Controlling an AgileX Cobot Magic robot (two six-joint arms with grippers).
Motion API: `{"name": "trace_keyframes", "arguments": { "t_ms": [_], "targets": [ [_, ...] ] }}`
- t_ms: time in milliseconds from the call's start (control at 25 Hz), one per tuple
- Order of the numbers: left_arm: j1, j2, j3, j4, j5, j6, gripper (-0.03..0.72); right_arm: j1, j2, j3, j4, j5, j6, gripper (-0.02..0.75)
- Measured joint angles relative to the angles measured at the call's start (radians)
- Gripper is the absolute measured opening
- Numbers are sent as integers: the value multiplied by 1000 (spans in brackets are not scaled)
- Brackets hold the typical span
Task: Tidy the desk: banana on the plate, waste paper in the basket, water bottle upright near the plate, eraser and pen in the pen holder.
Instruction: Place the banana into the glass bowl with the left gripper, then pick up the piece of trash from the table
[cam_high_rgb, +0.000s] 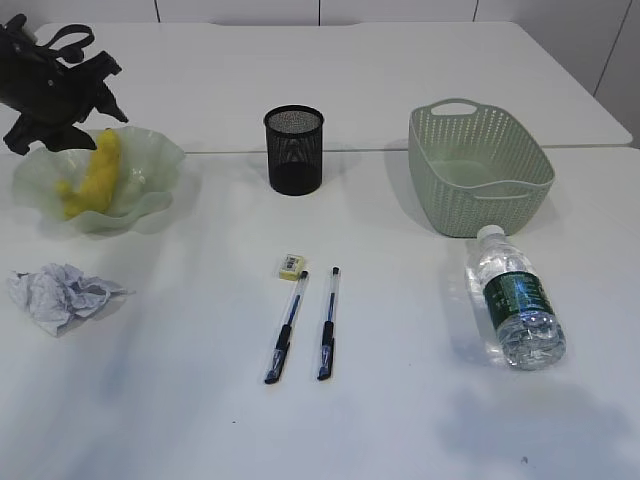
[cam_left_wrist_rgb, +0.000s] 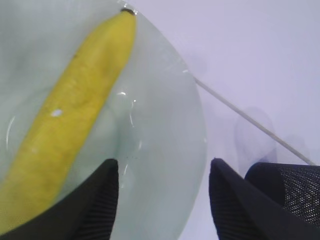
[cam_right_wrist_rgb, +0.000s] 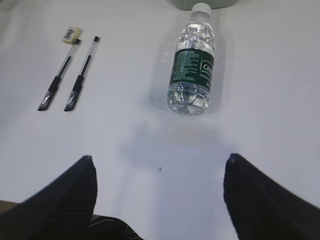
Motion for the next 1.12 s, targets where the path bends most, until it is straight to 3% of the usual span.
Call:
{"name": "trace_keyframes", "arguments": {
  "t_ms": [320,720,1120],
  "targets": [
    [0,-16,0,18,-1,0,420,0,0,0,0,0,2,585],
    [0,-111,0,231,173,9,420,0,0,0,0,0,2,585],
    [0,-201,0,275,494,259,420,0,0,0,0,0,2,584]
  ]
}}
